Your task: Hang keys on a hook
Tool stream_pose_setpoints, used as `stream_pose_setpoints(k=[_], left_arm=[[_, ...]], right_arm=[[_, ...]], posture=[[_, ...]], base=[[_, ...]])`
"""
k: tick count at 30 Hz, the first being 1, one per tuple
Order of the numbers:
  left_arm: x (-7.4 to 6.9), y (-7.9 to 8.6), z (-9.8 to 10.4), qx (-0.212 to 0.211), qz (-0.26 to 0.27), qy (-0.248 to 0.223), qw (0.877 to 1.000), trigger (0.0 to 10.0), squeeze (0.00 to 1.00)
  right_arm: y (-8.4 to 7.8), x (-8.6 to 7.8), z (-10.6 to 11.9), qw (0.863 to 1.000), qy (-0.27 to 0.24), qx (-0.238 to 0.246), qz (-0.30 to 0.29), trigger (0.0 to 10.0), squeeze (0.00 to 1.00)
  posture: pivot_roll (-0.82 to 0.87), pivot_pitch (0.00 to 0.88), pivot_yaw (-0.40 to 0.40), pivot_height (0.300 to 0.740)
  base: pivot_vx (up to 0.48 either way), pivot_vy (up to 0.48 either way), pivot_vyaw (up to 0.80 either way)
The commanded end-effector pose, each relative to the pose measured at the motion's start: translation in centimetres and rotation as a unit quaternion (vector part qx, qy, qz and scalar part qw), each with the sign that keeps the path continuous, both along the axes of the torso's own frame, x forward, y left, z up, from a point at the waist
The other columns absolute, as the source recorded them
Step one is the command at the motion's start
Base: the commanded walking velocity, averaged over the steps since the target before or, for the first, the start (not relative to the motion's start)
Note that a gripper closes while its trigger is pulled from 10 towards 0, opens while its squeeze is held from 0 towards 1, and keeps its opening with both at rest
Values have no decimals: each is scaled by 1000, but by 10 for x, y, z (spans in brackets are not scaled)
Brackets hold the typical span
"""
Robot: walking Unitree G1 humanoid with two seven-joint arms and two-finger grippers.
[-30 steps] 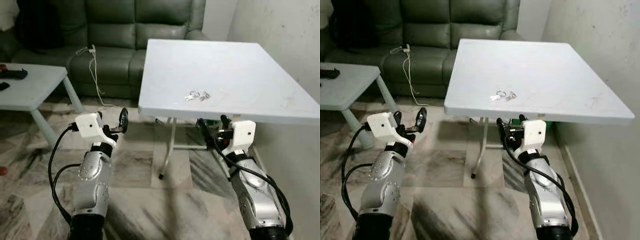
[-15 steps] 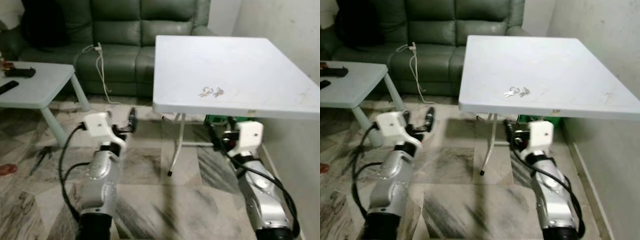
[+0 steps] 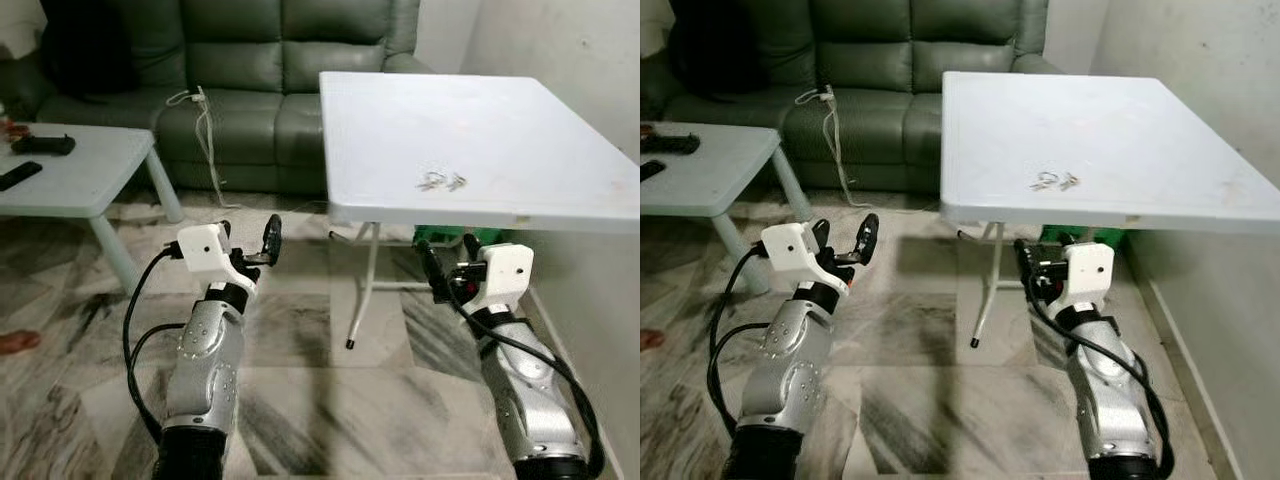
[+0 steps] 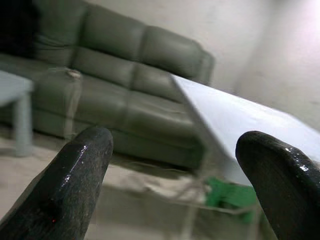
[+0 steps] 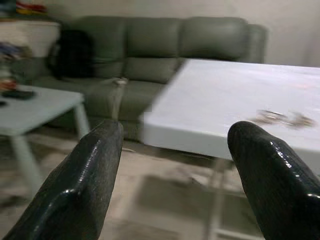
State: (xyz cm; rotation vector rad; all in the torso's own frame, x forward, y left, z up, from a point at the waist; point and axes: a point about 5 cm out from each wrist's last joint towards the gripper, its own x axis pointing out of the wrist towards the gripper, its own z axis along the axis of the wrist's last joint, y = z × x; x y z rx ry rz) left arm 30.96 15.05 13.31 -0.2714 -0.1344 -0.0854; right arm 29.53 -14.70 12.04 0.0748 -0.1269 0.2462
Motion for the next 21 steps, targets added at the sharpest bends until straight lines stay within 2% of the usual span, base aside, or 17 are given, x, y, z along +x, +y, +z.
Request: stream_pose_setpoints(k=[1, 13, 21], left_arm=[[1, -11, 0, -5, -13, 2, 1000, 10000, 0], [2, -9, 0, -17, -4, 8, 1000, 10000, 0], [2, -9, 0, -19, -2, 9, 1000, 10000, 0]], right_arm=[[-11, 0, 4, 1000, -5, -7, -14, 10000, 0], [-11, 0, 5, 1000, -4, -6, -15, 10000, 0], [-11, 0, 5, 1000, -4, -6, -14, 10000, 0]], posture=[[-6, 0, -63, 740], [-6, 0, -65, 740], [-6, 0, -65, 740]], base=[[0, 0, 0], [0, 0, 0], [291, 0, 0]])
